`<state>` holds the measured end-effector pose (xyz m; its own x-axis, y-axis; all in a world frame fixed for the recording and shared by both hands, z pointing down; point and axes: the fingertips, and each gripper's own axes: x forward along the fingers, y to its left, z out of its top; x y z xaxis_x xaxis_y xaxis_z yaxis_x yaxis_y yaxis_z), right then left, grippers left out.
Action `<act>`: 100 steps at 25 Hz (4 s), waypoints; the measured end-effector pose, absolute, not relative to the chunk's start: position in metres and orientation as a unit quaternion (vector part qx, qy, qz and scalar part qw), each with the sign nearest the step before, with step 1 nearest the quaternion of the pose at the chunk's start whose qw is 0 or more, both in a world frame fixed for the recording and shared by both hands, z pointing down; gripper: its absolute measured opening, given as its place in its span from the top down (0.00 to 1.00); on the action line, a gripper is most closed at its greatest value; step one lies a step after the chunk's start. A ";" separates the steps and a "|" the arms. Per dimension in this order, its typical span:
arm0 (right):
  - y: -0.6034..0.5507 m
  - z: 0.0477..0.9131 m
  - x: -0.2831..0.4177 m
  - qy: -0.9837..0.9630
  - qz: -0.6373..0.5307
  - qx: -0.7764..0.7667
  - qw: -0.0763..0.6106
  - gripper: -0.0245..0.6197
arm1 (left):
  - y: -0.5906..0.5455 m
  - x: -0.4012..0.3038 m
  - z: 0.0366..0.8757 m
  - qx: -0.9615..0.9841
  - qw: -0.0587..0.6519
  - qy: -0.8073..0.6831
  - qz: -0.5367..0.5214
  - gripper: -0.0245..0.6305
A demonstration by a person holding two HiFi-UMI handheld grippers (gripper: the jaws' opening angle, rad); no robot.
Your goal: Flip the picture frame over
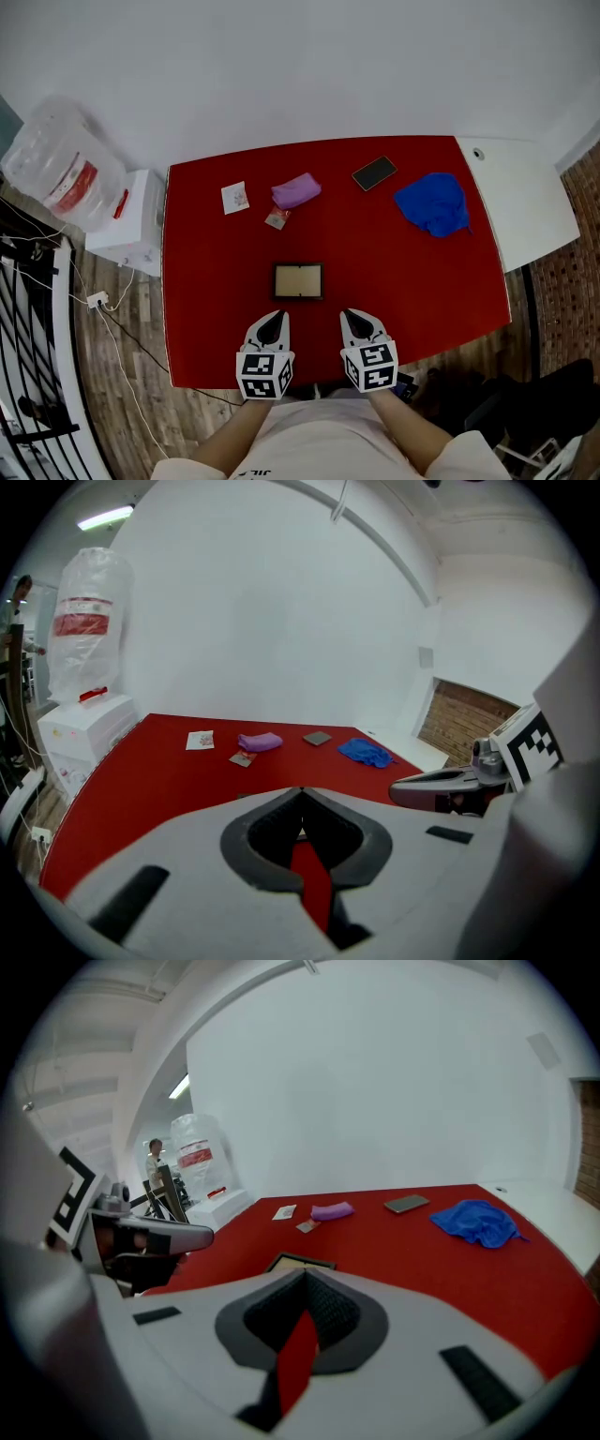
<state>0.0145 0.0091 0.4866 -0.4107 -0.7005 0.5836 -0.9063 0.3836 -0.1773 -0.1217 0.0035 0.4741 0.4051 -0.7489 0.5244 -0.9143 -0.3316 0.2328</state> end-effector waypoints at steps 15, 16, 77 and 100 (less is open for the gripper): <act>-0.016 0.539 0.029 -0.779 0.272 0.523 0.212 0.95 | -0.049 -0.068 0.556 0.803 0.273 -0.481 0.223 0.95; -0.016 0.542 0.030 -0.778 0.275 0.524 0.212 0.95 | -0.052 -0.065 0.562 0.801 0.274 -0.480 0.229 0.95; -0.041 0.589 0.059 -0.779 0.323 0.500 0.198 0.95 | -0.080 -0.007 0.565 0.730 0.518 -0.439 0.080 0.89; -0.044 0.574 0.029 -0.827 0.246 0.457 0.216 0.95 | -0.105 -0.041 0.512 0.654 0.646 -0.227 -0.321 0.89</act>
<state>0.0288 -0.0441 0.5740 -0.4886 -0.6502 0.5818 -0.8626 0.4604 -0.2098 -0.0407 -0.1054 0.5122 0.6915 -0.7113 -0.1262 0.1174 -0.0618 0.9912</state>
